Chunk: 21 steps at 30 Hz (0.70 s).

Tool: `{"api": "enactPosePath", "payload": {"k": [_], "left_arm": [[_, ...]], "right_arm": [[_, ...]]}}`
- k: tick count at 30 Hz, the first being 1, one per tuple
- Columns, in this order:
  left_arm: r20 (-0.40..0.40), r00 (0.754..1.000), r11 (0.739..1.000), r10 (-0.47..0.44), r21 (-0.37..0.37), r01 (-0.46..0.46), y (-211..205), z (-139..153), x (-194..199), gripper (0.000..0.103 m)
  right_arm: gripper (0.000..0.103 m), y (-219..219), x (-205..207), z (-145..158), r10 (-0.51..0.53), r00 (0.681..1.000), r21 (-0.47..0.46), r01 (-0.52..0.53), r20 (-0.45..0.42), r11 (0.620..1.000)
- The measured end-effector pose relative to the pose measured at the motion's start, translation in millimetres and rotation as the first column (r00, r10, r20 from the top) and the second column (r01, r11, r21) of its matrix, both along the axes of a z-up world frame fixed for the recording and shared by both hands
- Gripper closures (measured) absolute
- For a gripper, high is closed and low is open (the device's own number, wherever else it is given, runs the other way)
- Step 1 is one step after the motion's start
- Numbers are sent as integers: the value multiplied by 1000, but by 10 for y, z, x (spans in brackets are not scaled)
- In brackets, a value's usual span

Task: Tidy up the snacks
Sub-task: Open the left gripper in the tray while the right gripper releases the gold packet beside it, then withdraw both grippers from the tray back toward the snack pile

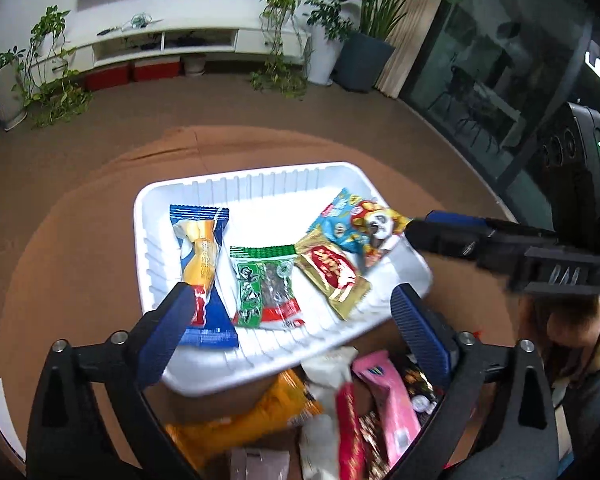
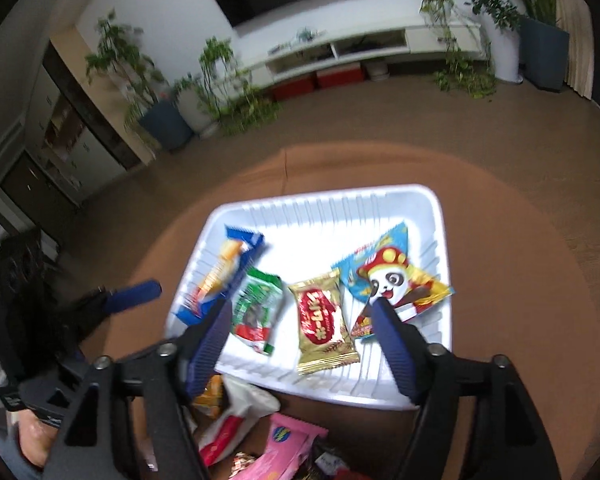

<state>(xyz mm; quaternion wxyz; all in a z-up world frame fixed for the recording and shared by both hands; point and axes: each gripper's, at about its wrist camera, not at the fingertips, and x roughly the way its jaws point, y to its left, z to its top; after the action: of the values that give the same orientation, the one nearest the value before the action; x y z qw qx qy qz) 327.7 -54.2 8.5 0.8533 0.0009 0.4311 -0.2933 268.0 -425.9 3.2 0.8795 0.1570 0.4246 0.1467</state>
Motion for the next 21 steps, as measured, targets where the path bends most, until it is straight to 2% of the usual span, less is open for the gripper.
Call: {"api": "enactPosePath", "payload": {"k": [2, 5, 9, 15, 21], "left_arm": [[19, 1000, 1000, 4, -16, -3, 117, 108, -154, 0], [37, 999, 999, 14, -40, -13, 314, 224, -394, 0], [49, 999, 999, 20, -37, -18, 557, 223, -779, 0], [2, 1000, 999, 17, 33, -17, 808, -151, -1309, 0], [-77, 997, 990, -3, 142, 13, 829, -583, -1468, 0]], "right_arm": [[19, -76, -158, 132, -17, 999, 26, 16, 34, 1000], [18, -152, -405, 235, -22, 998, 56, 18, 62, 998], [15, -233, -911, 245, -49, 994, 96, 39, 98, 995], [11, -211, -1688, -34, -73, 993, 119, 61, 96, 991], [11, -105, -2325, -456, -98, 995, 161, 93, 26, 983]]}}
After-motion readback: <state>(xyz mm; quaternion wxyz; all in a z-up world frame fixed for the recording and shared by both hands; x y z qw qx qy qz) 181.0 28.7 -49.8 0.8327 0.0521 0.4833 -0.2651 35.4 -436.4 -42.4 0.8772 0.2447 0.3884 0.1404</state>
